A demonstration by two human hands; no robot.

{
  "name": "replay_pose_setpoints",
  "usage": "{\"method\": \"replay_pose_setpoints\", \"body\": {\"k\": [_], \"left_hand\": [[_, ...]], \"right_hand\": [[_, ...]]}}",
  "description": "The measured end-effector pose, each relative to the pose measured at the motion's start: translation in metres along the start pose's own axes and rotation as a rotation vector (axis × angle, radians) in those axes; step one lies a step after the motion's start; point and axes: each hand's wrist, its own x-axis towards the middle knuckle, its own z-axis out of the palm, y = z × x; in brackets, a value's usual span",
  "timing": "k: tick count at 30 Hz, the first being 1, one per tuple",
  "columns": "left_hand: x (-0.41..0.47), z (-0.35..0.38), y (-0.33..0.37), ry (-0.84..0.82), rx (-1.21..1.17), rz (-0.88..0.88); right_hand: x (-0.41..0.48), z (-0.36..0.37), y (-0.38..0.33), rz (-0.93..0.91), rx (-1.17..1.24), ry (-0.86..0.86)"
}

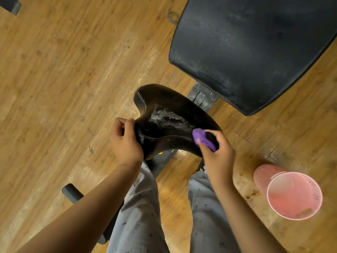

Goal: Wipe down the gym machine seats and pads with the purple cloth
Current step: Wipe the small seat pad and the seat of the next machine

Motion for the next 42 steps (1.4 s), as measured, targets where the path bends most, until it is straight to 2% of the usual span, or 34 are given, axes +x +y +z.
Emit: {"method": "replay_pose_setpoints", "body": {"k": [4, 8, 10, 14, 17, 19, 22, 25, 29, 32, 38, 40, 42], "left_hand": [[-0.001, 0.001, 0.001, 0.015, 0.016, -0.004], [0.000, -0.001, -0.001, -0.006, -0.011, -0.024], [-0.001, -0.001, 0.000, -0.005, -0.016, -0.019], [-0.002, -0.001, 0.003, -0.013, -0.019, -0.010], [-0.003, -0.001, 0.005, -0.019, -0.021, -0.025], [-0.004, -0.001, 0.007, -0.019, -0.022, -0.044], [-0.005, -0.001, 0.009, -0.019, -0.013, -0.066], [-0.006, -0.002, 0.011, -0.017, -0.001, -0.076], [-0.008, -0.002, 0.015, -0.009, 0.003, -0.071], [-0.006, -0.001, 0.013, 0.011, 0.003, -0.063], [-0.005, -0.001, 0.009, 0.012, -0.019, -0.057], [-0.006, -0.001, 0.009, 0.012, -0.023, -0.060], [-0.005, -0.001, 0.008, 0.021, -0.024, -0.056]], "right_hand": [[-0.008, -0.001, 0.007, -0.051, -0.066, 0.001], [0.018, -0.014, 0.016, 0.141, -0.099, 0.148], [0.027, -0.006, 0.000, 0.154, -0.076, 0.102], [0.021, 0.025, -0.060, -0.006, 0.018, -0.032], [0.009, 0.026, -0.069, -0.109, 0.075, -0.131], [0.011, 0.013, -0.052, -0.083, 0.013, -0.162], [0.034, -0.001, -0.029, 0.058, -0.097, -0.089], [0.058, 0.012, -0.046, 0.114, -0.134, -0.115], [0.040, 0.035, -0.097, -0.085, 0.042, -0.239], [0.027, 0.032, -0.101, -0.208, 0.070, -0.317], [0.070, 0.015, -0.048, 0.060, -0.162, -0.228], [0.071, 0.020, -0.057, 0.026, -0.160, -0.262], [0.053, 0.027, -0.083, -0.066, -0.044, -0.305]]}}
